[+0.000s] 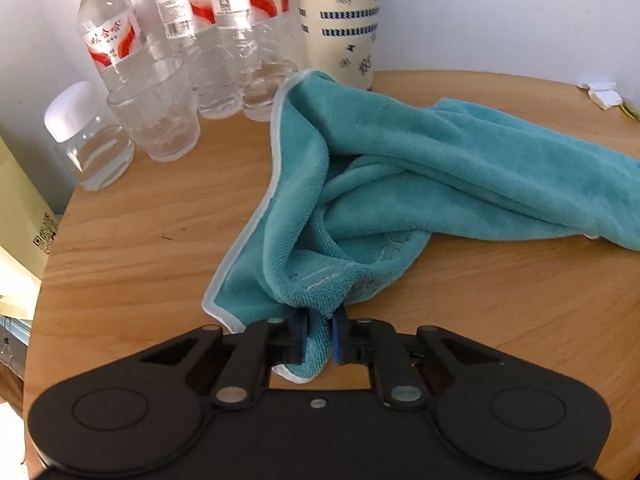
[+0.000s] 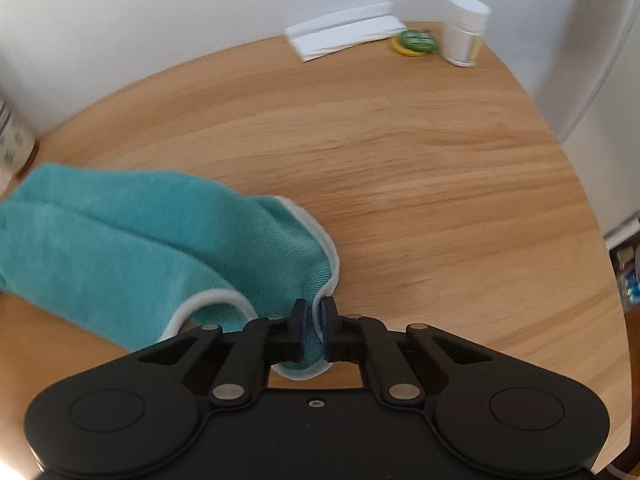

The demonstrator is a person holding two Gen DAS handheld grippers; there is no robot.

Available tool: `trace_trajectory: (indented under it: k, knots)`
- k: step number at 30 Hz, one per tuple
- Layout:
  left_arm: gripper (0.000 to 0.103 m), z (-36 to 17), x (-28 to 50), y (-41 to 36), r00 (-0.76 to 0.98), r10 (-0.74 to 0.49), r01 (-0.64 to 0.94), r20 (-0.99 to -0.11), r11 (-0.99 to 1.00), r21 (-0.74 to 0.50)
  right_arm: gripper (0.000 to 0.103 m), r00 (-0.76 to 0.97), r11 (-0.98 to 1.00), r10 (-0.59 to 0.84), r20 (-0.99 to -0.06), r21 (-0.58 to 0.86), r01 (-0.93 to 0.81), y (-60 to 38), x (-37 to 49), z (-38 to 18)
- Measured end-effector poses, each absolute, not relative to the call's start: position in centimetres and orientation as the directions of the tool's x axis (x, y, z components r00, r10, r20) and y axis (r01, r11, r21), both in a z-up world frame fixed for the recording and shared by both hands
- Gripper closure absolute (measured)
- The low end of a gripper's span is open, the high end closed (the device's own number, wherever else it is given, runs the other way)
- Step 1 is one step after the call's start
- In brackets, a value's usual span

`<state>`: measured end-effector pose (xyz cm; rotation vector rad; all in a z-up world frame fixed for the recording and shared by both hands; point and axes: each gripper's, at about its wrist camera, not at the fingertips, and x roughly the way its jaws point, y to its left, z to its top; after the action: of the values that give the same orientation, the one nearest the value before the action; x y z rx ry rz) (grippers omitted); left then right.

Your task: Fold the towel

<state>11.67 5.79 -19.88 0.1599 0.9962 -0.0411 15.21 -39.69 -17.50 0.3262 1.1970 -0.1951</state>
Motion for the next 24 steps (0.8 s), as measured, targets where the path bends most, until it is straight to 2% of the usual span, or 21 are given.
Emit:
trace_trajectory:
  k: [6,15,19,24]
  knots:
    - [0.094,-16.6,11.8,7.8,0.607,0.103,0.040,-0.788,0.986,0.160,0.098,0.502,0.917,-0.019,-0.865,0.185,0.353,-40.9,14.4,-11.7]
    - [0.094,-6.4,11.3,11.1,0.749,0.144,-0.064,-0.646,0.987,0.146,0.099,0.704,0.891,-0.085,-0.705,0.263,0.371,-41.5,12.5,-1.3]
    - [0.094,-6.0,11.9,12.1,0.749,0.195,-0.080,-0.633,0.975,0.206,0.098,0.680,0.886,-0.130,-0.722,0.224,0.406,-41.8,11.6,-1.3]
    - [0.094,-11.0,14.6,12.7,0.678,0.240,-0.090,-0.695,0.965,0.245,0.098,0.534,0.858,-0.191,-0.824,0.124,0.498,-42.4,10.4,-7.4]
